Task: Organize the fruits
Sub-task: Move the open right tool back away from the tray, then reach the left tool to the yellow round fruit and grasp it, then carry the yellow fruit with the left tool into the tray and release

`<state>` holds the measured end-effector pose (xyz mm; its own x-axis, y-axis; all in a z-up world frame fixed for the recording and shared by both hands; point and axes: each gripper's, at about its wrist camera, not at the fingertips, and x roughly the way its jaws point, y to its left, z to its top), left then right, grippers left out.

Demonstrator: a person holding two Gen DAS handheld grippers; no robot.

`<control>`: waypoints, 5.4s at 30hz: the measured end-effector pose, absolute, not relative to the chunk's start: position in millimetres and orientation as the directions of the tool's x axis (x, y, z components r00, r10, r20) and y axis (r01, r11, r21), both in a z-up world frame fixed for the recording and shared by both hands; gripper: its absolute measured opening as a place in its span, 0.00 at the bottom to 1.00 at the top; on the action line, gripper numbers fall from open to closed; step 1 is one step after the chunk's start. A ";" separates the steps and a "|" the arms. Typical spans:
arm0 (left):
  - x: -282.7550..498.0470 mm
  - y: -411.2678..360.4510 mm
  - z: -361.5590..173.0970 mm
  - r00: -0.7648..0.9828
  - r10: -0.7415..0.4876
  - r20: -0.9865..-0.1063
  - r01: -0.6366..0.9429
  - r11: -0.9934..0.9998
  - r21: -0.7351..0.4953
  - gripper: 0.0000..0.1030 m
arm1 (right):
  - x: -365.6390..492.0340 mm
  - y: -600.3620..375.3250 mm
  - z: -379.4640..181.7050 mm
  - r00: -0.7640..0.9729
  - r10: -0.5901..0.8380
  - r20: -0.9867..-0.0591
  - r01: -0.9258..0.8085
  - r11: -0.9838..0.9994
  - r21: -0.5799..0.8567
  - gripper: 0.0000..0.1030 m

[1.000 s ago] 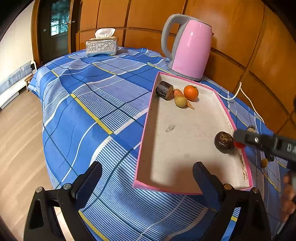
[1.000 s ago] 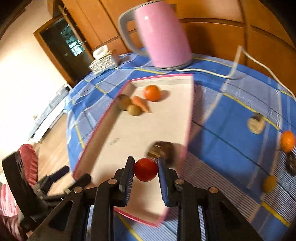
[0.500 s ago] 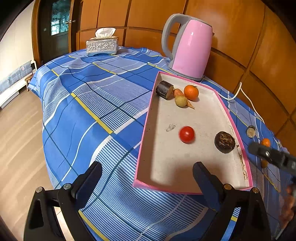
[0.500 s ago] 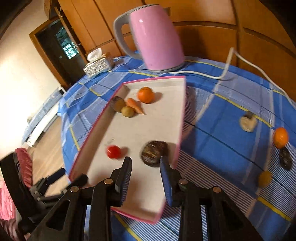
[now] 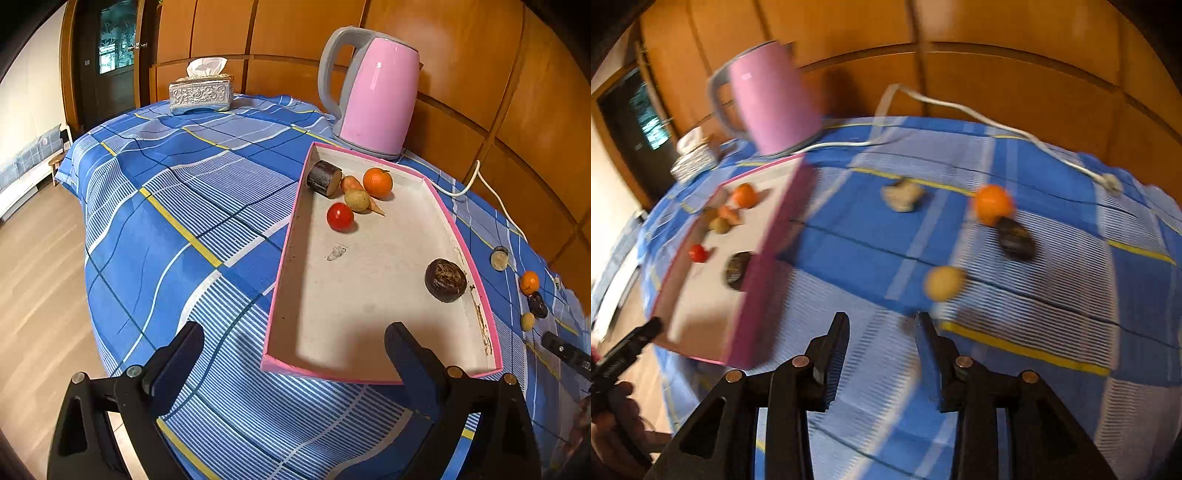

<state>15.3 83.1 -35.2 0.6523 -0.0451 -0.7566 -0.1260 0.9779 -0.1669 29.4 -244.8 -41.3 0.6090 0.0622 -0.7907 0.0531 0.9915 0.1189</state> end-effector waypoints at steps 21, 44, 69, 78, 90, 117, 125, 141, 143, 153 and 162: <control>16.6 70.1 -28.8 0.663 -0.029 -0.748 -0.104 0.986 -0.130 0.96 | -34.7 -398.3 -61.7 0.495 -0.427 -0.757 0.619 0.784 -0.037 0.38; 26.7 45.9 -0.6 0.688 -0.079 -0.722 0.002 0.994 -0.106 0.96 | -53.5 -417.0 -82.6 0.445 -0.538 -0.716 0.724 0.687 -0.065 0.59; 42.4 -30.8 12.9 0.652 -0.189 -0.734 0.221 0.974 -0.054 0.96 | -52.0 -419.5 -83.2 0.448 -0.541 -0.712 0.723 0.688 -0.067 0.61; 52.3 -71.3 16.4 0.612 -0.281 -0.740 0.332 0.940 -0.082 0.96 | -51.9 -419.9 -83.2 0.449 -0.540 -0.712 0.723 0.688 -0.066 0.61; 60.6 -133.0 13.7 0.538 -0.367 -0.759 0.473 0.876 -0.089 0.89 | -51.9 -420.5 -83.3 0.450 -0.540 -0.711 0.723 0.688 -0.066 0.61; 102.7 -227.3 -43.5 0.338 -0.393 -0.855 0.585 0.800 -0.136 0.67 | -52.6 -421.2 -83.8 0.450 -0.541 -0.710 0.723 0.688 -0.066 0.62; 105.0 -229.3 -50.1 0.362 -0.393 -0.845 0.585 0.802 -0.122 0.28 | -52.2 -422.9 -83.4 0.450 -0.543 -0.709 0.723 0.687 -0.067 0.62; 75.8 -177.3 -43.3 0.336 -0.452 -0.826 0.558 0.802 -0.212 0.25 | -53.4 -424.6 -83.8 0.451 -0.543 -0.708 0.723 0.688 -0.067 0.62; 71.0 -169.5 -41.4 0.335 -0.460 -0.822 0.553 0.803 -0.224 0.25 | -53.4 -425.9 -83.6 0.452 -0.543 -0.708 0.723 0.688 -0.066 0.62; 48.9 -130.9 -20.4 0.358 -0.505 -0.786 0.528 0.803 -0.276 0.25 | -53.9 -424.5 -84.2 0.452 -0.544 -0.707 0.723 0.687 -0.067 0.62; 43.3 -67.6 4.3 0.445 -0.516 -0.732 0.440 0.838 -0.323 0.25 | -54.2 -424.4 -84.4 0.451 -0.544 -0.707 0.724 0.687 -0.067 0.62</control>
<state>43.3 -67.6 4.3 0.4450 -0.5157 -0.7321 0.4398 0.8380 -0.3230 -54.2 -424.4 -84.4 0.4513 -0.5444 -0.7071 0.7235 0.6870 -0.0672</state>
